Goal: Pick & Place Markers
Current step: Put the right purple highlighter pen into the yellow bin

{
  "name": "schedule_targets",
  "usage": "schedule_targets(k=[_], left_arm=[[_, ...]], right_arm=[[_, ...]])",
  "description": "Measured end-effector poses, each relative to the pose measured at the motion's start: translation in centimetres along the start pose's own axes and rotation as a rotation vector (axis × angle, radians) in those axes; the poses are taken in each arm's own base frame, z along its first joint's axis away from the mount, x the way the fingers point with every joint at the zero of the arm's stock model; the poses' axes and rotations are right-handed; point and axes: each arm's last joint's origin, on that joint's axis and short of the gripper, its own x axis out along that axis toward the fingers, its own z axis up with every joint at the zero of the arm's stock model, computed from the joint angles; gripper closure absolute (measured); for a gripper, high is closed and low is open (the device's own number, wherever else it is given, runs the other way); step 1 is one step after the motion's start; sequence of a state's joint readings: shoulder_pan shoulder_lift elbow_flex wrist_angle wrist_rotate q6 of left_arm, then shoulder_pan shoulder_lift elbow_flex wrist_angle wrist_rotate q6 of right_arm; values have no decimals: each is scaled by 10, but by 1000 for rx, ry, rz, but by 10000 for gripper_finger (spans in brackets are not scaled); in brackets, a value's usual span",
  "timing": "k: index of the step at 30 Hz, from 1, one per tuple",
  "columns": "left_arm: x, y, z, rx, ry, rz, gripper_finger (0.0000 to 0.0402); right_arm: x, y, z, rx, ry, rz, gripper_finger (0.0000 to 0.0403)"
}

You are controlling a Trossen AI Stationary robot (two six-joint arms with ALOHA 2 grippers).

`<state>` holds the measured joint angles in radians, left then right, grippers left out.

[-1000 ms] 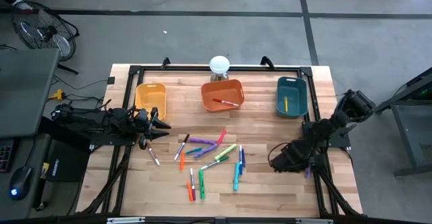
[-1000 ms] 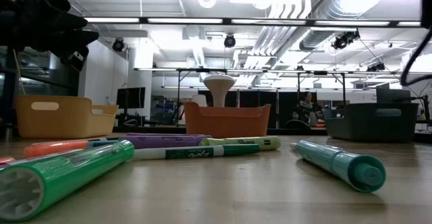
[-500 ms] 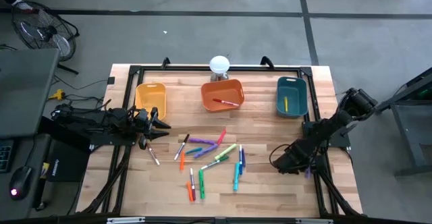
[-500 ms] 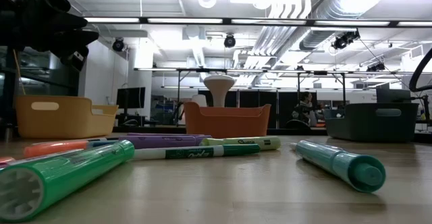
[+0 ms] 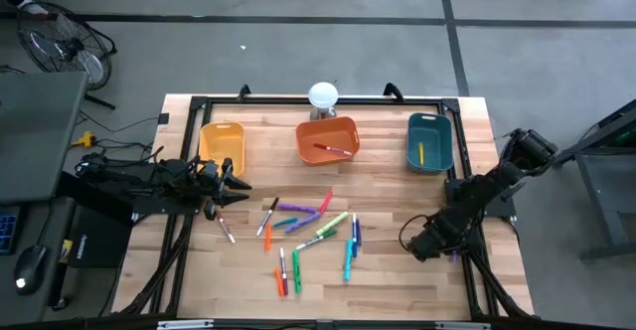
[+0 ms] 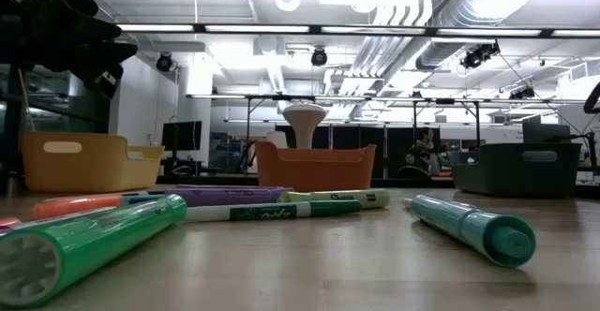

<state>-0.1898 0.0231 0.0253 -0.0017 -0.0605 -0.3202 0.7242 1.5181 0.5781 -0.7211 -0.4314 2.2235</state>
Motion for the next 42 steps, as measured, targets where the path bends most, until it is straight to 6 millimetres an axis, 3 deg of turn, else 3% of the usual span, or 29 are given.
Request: schedule_targets(k=[12,21,42], left_arm=[[0,0,0,0,0,0,270],[0,0,0,0,0,0,270],[0,0,0,0,0,0,270]], right_arm=[[-4,6,0,-106,10,56,145],[-8,18,-6,-181,14,242,148],[-20,30,15,126,80,239,147]])
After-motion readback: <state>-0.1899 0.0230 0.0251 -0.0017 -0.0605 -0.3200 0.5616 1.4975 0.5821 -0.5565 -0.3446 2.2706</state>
